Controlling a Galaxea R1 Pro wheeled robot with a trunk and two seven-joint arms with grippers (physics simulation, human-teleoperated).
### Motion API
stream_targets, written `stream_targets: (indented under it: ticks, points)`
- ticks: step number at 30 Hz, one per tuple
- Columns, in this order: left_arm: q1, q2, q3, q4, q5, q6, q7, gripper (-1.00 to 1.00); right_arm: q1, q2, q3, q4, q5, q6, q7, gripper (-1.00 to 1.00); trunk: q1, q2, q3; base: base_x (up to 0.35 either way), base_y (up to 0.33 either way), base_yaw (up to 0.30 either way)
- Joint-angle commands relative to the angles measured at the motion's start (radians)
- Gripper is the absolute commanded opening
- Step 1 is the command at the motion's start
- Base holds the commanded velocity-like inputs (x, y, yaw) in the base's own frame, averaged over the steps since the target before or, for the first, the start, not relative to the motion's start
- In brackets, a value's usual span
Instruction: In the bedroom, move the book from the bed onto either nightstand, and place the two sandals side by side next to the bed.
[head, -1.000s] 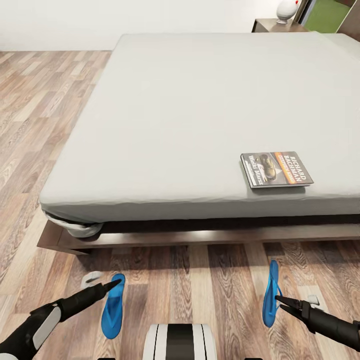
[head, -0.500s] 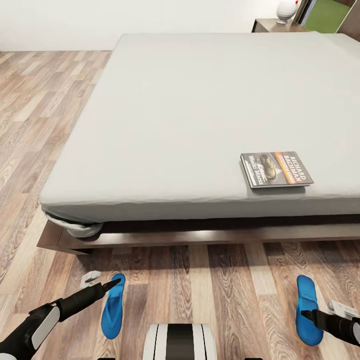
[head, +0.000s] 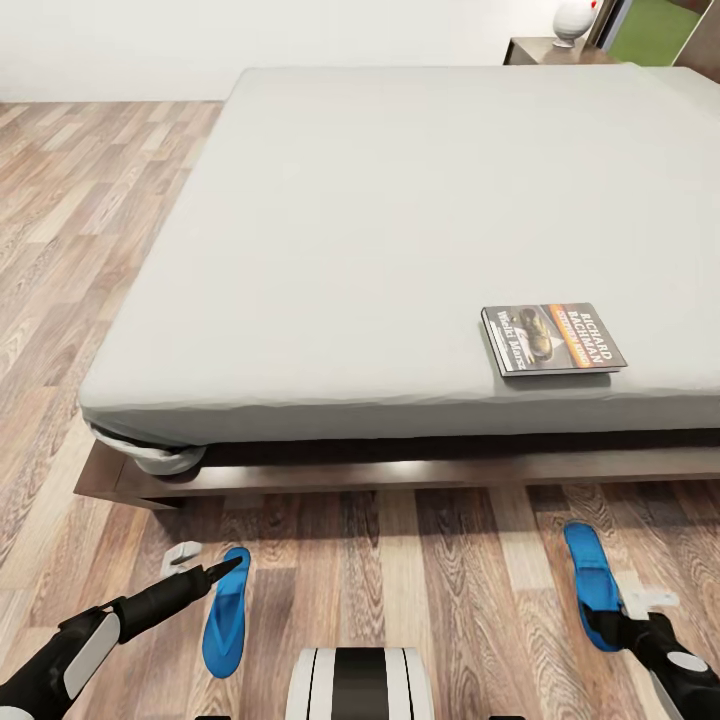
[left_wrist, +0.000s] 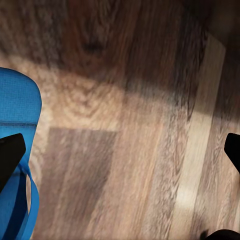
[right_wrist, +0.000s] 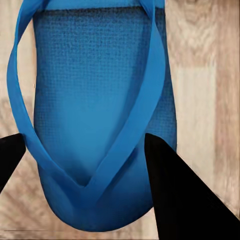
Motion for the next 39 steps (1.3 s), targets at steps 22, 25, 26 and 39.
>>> stream_targets:
  ticks: [22, 25, 26, 39]
  points:
    - [0.0, -0.002, -0.006, 0.0, 0.011, 0.008, 0.001, 1.0, -0.002, -0.001, -0.007, 0.081, 0.002, 0.09, 0.186, -1.0, 0.0, 0.0, -0.001, 0.0, 0.008, 0.0]
    - [0.0, -0.002, -0.006, 0.001, 0.011, 0.008, 0.002, 1.0, -0.002, 0.0, -0.006, 0.084, 0.003, 0.046, 0.008, -1.0, 0.0, 0.0, -0.001, 0.0, 0.032, 0.0]
    - [0.0, -0.002, -0.006, 0.001, 0.011, 0.008, 0.002, 1.0, -0.002, 0.0, -0.005, 0.085, 0.003, 0.04, -0.019, -1.0, 0.0, 0.0, -0.001, 0.0, 0.01, 0.0]
    - [0.0, -0.003, -0.006, 0.001, 0.011, 0.008, 0.002, 1.0, -0.003, -0.001, -0.005, 0.086, -0.001, 0.048, -0.05, -1.0, 0.0, 0.0, -0.001, 0.036, 0.164, 0.0]
